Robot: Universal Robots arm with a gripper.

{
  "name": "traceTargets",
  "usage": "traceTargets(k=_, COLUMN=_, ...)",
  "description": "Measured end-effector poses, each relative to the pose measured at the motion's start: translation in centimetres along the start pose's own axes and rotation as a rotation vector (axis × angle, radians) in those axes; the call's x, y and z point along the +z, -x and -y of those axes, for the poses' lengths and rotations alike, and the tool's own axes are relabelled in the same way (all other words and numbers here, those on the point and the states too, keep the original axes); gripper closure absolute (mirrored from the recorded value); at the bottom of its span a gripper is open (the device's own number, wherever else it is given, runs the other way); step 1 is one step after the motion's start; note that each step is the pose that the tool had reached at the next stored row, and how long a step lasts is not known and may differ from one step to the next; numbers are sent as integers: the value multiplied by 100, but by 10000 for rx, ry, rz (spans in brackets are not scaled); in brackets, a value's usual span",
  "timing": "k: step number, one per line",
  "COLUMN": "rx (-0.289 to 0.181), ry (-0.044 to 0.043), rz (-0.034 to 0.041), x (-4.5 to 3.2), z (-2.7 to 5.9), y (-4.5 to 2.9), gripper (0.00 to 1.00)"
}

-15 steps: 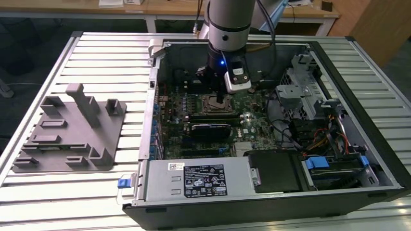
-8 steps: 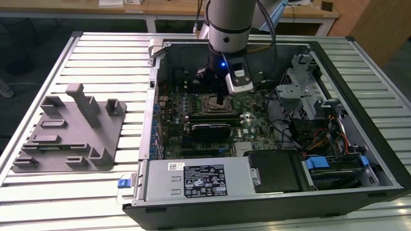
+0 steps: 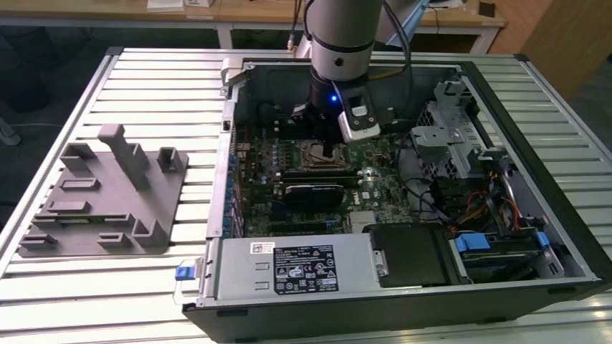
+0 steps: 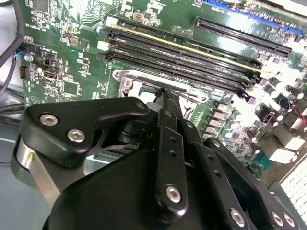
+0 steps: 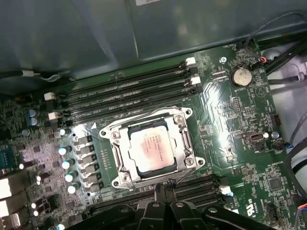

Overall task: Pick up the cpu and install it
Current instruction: 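Install the second cpu locking lever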

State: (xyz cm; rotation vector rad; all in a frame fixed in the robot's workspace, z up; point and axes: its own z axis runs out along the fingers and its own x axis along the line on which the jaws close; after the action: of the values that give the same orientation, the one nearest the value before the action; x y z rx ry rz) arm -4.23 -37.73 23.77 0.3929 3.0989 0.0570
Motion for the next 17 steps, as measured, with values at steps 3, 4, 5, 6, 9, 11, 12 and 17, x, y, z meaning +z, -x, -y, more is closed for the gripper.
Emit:
traceTargets(k=3, rx=-290, ry=3, rz=-11, x=10, z=5, y=0, gripper=89)
traceTargets(k=4, rx=-407, ry=5, rz=-16, x=14, z=5, y=-1, gripper=89)
traceTargets(k=5, rx=-539, ry=6, rz=-21, x=18, z=6, y=-1, gripper=89)
traceTargets(k=6, rx=-658, ry=6, rz=-26, x=20, z=7, y=-2, gripper=89)
traceTargets(k=9, rx=-953, ry=11, rz=-37, x=27, z=14, y=-7, gripper=89)
traceTargets(k=11, rx=-1073, ry=12, rz=-42, x=29, z=26, y=-12, gripper=89)
traceTargets(k=12, rx=-1125, ry=14, rz=-44, x=30, z=33, y=-12, gripper=89)
traceTargets(k=17, rx=-1320, ry=16, rz=-51, x=32, z=68, y=-5, gripper=89)
